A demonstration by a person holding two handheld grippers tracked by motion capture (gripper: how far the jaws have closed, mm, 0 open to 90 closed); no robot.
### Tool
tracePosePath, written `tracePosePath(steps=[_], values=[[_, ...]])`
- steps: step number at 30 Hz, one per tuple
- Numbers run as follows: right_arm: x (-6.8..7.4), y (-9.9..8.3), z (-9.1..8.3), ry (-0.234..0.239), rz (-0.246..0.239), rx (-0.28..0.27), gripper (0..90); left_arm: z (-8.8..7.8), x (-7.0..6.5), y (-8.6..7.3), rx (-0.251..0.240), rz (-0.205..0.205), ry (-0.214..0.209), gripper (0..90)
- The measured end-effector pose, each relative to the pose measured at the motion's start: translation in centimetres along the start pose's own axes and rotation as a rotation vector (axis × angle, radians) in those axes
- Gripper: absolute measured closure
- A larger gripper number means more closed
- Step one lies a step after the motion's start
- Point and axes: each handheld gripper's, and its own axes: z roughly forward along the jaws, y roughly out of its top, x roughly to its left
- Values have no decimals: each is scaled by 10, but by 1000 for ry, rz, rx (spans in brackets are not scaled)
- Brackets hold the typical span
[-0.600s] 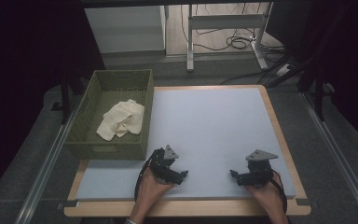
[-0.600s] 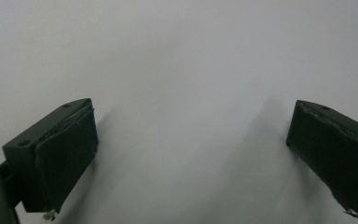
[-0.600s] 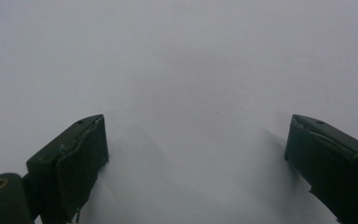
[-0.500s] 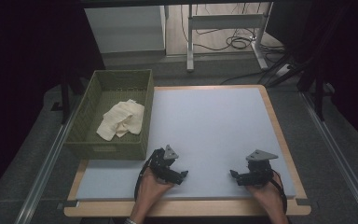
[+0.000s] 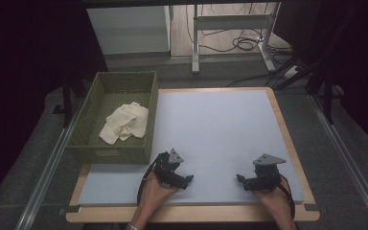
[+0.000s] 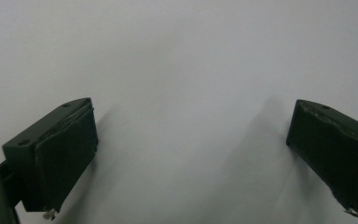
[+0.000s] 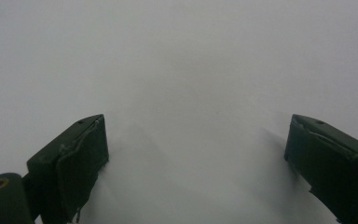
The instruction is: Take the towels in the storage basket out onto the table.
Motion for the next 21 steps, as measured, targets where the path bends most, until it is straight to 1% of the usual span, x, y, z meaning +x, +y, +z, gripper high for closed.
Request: tracePosePath(steps=[8, 11, 13, 16, 21], values=[[0, 0, 0, 1, 0, 0, 62, 0, 1, 3, 10, 3, -9, 28], [0, 0, 0, 4, 2, 2, 64, 1, 3, 9, 13, -6, -29, 37], [-1, 1, 0, 9, 5, 9, 64, 1, 3, 14, 15, 1, -29, 38], [-3, 4, 1, 15, -6, 20, 63, -1, 2, 19, 11, 3, -33, 37], [-8, 9, 6, 10, 1, 24, 63, -4, 2, 27, 11, 9, -34, 38]])
